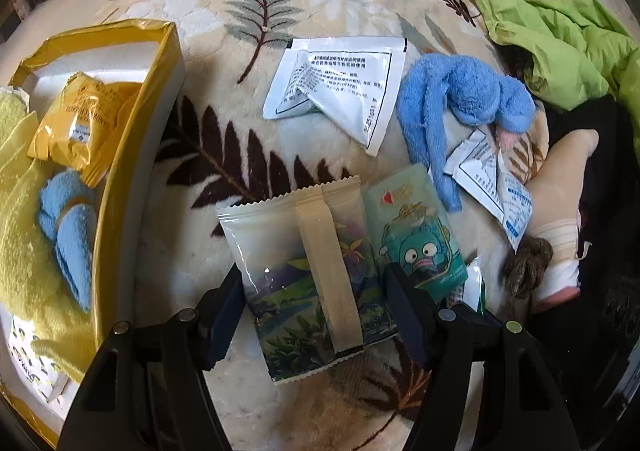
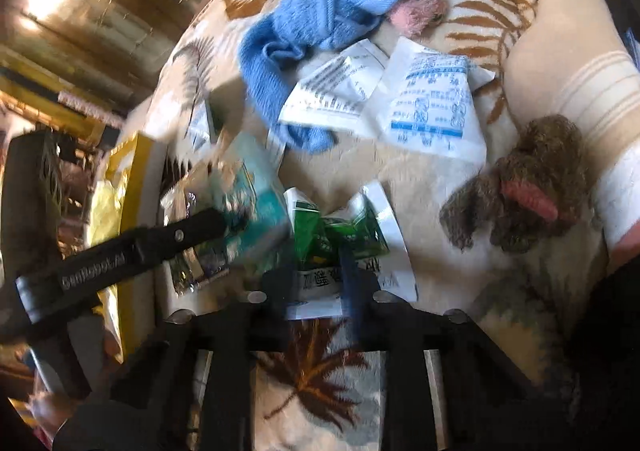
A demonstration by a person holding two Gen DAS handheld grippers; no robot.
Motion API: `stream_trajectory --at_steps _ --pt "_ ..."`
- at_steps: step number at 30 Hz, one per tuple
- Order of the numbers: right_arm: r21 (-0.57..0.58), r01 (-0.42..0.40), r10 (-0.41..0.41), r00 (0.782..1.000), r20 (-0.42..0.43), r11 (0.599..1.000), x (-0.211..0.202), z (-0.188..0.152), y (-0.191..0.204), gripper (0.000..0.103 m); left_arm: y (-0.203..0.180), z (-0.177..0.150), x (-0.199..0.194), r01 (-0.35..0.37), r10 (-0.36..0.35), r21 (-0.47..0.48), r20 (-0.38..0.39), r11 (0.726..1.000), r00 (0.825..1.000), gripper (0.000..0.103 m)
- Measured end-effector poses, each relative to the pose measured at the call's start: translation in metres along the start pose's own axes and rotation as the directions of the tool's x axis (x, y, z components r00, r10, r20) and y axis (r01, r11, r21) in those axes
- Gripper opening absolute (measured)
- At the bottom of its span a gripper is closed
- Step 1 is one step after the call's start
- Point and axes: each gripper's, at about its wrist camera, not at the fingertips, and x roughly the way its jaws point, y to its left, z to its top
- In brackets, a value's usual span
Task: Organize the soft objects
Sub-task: 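Grasp the clear leaf-print packet with left tool while right tool grasps green-white sachet, then lift both packets and carry them toward the yellow-rimmed box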
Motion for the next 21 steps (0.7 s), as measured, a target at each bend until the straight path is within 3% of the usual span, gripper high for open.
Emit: stream_trajectory --at_steps 10,14,16,21 --pt "-0.016 -0.075 0.076 0.995 0.061 0.997 -0.036 -0.02 -0.005 0.013 0.0 -0.006 -0.021 0.016 -0.017 0.044 0.021 0.999 1.0 0.066" --pt "-0.044 -0.098 0.101 0.992 0.08 0.994 -0.047 -0.022 0.009 0.013 0.003 -0.007 -0.039 0.011 -0.015 0.063 0.052 0.998 0.999 0.055" --pt "-0.065 -0.104 0.109 0.99 0.086 0.992 -0.048 -0.022 0.021 0.013 0.006 -0.005 -0.047 0.012 -0.016 0.062 0.062 0.998 0.998 0.045" --pt "-0.103 -0.115 0.126 0.987 0.099 0.988 -0.052 -0.019 0.042 0.013 0.017 0.0 -0.047 -0.002 0.0 0.045 0.046 0.999 0.999 0.042"
